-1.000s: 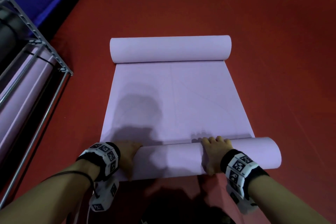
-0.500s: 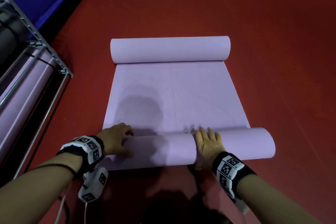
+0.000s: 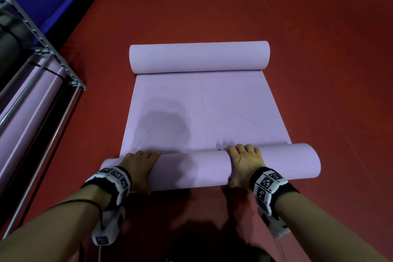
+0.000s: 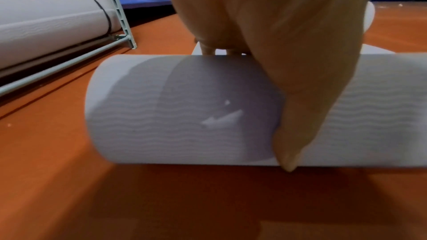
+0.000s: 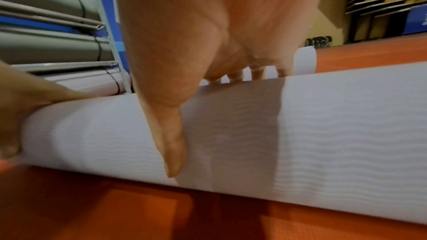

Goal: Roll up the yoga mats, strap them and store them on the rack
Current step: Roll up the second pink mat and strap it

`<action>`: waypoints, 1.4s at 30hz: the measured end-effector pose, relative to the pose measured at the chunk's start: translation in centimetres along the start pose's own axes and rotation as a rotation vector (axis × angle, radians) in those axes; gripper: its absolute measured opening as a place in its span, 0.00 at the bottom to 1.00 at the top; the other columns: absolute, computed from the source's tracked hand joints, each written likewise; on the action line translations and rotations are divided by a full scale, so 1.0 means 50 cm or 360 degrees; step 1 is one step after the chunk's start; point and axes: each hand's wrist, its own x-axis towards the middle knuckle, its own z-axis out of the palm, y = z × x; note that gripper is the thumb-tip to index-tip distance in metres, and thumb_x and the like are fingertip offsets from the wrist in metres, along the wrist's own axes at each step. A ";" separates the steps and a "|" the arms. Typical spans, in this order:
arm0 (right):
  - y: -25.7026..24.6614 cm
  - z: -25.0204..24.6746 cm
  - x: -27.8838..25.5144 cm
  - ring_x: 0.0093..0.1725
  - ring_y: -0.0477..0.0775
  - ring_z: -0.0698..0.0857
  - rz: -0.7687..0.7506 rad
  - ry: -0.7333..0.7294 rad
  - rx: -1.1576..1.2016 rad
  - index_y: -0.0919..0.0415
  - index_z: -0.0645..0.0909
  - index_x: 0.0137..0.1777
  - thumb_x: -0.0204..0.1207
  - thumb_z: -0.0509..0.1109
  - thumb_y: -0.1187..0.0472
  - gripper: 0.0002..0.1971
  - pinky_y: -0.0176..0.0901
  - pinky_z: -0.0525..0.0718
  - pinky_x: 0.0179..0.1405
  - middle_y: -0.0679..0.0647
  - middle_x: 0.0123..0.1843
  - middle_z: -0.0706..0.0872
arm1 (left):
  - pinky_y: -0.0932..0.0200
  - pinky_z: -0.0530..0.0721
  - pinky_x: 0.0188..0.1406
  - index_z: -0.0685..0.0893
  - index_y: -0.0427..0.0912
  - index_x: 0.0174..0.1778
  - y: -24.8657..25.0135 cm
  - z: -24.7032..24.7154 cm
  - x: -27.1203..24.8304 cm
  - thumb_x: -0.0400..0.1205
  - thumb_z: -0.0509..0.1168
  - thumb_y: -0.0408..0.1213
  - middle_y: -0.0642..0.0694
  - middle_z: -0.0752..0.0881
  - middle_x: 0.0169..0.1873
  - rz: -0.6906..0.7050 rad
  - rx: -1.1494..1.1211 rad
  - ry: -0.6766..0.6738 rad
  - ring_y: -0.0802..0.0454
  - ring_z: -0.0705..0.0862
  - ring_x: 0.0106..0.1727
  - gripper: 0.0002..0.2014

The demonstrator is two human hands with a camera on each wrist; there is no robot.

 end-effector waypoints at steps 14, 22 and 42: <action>0.001 0.008 -0.095 0.78 0.60 0.65 -0.0006 -0.0409 0.0066 0.62 0.54 0.79 0.63 0.71 0.37 0.50 0.64 0.56 0.80 0.58 0.76 0.68 | 0.59 0.80 0.62 0.74 0.58 0.71 0.015 0.006 -0.009 0.60 0.84 0.44 0.56 0.81 0.60 0.0102 -0.0495 -0.0677 0.56 0.81 0.60 0.42; -0.026 0.027 -0.102 0.72 0.62 0.66 0.0013 -0.0154 -0.0104 0.60 0.55 0.79 0.59 0.70 0.25 0.56 0.61 0.64 0.70 0.57 0.73 0.65 | 0.60 0.71 0.73 0.59 0.58 0.82 -0.019 -0.003 0.003 0.49 0.83 0.56 0.57 0.70 0.75 0.0092 -0.0641 -0.0648 0.58 0.72 0.72 0.64; 0.022 -0.042 0.002 0.77 0.61 0.68 0.0046 -0.0308 -0.0028 0.63 0.58 0.78 0.78 0.50 0.26 0.43 0.57 0.66 0.75 0.58 0.78 0.70 | 0.58 0.75 0.53 0.81 0.52 0.60 0.027 -0.051 0.018 0.63 0.53 0.70 0.50 0.81 0.54 0.0083 -0.0671 0.0292 0.48 0.80 0.57 0.36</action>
